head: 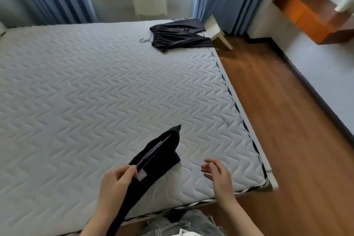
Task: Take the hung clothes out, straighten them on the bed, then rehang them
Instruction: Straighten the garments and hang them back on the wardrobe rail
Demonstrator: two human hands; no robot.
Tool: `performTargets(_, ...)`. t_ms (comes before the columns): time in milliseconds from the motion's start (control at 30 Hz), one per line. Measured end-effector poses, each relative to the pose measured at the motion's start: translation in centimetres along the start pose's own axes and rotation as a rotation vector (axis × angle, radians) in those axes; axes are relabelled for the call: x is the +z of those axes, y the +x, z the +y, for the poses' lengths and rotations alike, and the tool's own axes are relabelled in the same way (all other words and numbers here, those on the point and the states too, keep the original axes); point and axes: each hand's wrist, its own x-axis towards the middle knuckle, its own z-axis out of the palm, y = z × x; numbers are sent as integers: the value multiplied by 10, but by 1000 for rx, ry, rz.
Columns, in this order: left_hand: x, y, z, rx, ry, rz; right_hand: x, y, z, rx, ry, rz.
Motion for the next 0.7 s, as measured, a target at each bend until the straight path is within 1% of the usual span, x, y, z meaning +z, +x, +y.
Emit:
performTargets(133,38,8,21,57,-31,-153,-55,-34,29,107,109,249)
performTargets(267,81,21,67,137,-93,-229,-112,-56,45,129,133,467)
performTargets(333,109,26,91,185,-93,-299,-142,-62,56,146,160,578)
performTargets(433,160,30,120,224,-72,-386,-183,-63,74,181,223,680)
performTargets(500,200,31,138,243,-42,-418,-212,-53,83,207,289,726)
performTargets(567,245,30,154,258,-15,-411,-244,-34,88,210,331,741)
performTargets(700,325,23,176,202,8,-320,-316,16,74,166,297,613)
